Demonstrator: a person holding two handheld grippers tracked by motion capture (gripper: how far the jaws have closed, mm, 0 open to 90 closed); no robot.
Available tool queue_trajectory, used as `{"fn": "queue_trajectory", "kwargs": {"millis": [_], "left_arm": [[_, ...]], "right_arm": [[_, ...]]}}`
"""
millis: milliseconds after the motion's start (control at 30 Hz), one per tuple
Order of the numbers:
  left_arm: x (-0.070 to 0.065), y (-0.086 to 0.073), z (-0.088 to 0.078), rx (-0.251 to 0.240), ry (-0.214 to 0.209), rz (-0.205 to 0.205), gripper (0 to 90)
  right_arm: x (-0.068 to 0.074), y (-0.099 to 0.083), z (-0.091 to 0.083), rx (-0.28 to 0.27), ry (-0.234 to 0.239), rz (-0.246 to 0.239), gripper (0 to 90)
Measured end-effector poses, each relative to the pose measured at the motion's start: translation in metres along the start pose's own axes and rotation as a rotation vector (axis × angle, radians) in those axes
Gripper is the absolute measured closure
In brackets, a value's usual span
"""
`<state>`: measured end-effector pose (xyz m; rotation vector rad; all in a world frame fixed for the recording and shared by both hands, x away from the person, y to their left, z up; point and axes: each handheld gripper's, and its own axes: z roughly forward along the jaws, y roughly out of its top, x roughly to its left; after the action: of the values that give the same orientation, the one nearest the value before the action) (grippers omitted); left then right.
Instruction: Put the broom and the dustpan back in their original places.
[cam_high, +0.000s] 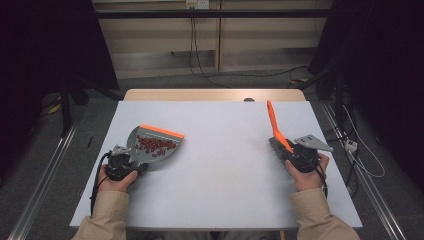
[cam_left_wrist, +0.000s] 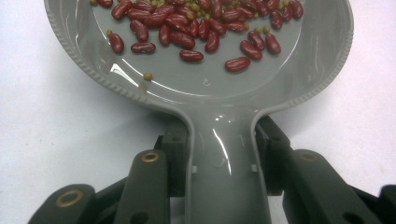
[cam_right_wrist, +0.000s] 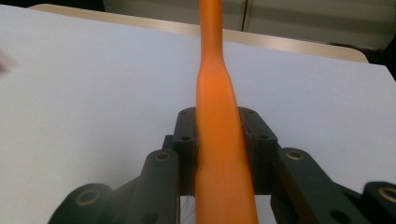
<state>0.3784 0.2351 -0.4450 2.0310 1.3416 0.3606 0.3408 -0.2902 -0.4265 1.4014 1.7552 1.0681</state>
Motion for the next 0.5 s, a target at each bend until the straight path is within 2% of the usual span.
{"fn": "queue_trajectory", "kwargs": {"millis": [200,300,500], "left_arm": [[0.000,0.001,0.002,0.002,0.017,-0.020,63.6],[0.001,0.001,0.003,0.001,0.021,-0.020,63.6],[0.003,0.002,0.003,-0.002,0.022,-0.039,63.6]], "right_arm": [[-0.006,-0.001,-0.001,0.006,-0.032,-0.010,71.2],[-0.010,-0.003,0.000,0.017,-0.065,-0.027,71.2],[-0.022,-0.006,-0.004,0.025,-0.106,-0.020,71.2]]}}
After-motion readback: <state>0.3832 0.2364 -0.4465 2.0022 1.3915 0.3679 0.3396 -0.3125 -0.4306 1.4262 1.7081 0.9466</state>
